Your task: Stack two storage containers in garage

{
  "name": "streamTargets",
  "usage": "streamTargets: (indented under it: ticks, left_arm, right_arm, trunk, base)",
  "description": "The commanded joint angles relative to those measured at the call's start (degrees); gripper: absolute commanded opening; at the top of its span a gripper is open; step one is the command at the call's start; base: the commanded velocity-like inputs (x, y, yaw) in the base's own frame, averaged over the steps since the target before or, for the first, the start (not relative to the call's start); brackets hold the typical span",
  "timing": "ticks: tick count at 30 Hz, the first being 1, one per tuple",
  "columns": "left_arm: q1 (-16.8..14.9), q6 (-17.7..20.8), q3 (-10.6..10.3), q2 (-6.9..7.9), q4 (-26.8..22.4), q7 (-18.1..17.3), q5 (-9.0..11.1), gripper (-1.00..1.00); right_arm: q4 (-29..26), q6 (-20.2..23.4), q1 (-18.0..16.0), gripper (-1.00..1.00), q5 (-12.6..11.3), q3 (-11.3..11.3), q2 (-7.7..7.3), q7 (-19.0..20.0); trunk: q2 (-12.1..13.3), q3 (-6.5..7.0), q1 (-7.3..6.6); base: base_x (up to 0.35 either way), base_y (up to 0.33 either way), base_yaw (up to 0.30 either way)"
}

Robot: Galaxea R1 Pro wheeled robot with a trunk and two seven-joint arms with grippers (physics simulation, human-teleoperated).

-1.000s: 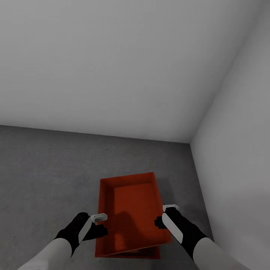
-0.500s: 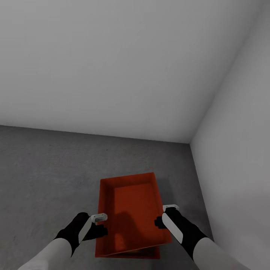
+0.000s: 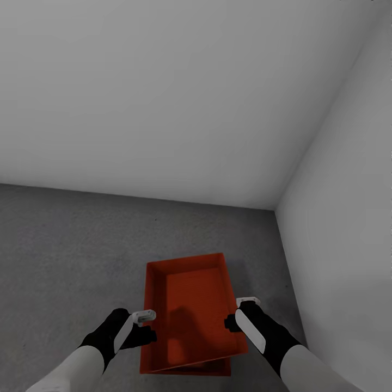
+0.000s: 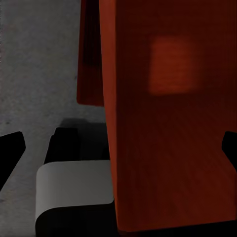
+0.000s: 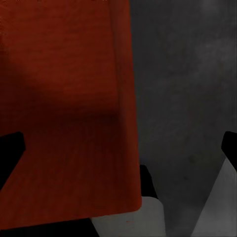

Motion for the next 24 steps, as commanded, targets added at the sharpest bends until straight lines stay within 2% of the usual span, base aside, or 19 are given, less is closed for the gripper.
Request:
streamTargets:
  ticks: [1,14,24]
  left_arm:
    - [0.0,0.3,0.4,-0.05,-0.1,0.0,0.1,1.00]
    - [0.0,0.3,0.4,-0.05,-0.1,0.0,0.1,1.00]
    - [0.0,0.3,0.4,-0.05,-0.1,0.0,0.1,1.00]
  right_arm:
    - [-0.1,0.1,0.0,1.00,-0.6,0.3,-0.04,-0.6]
    - [-0.1,0.0,0.0,1.00,-0.6,0.3,-0.03,-0.6]
    - [-0.1,0.1,0.0,1.00,-0.6,0.3,-0.04,-0.6]
  trunk:
    - [0.4,0.15,-0.23]
    - [5.6,2.56,-3.08]
    - [9.6,5.08,-5.28]
  base:
    - [0.000,0.000,0.000]
    - [0.000,0.000,0.000]
    - [0.000,0.000,0.000]
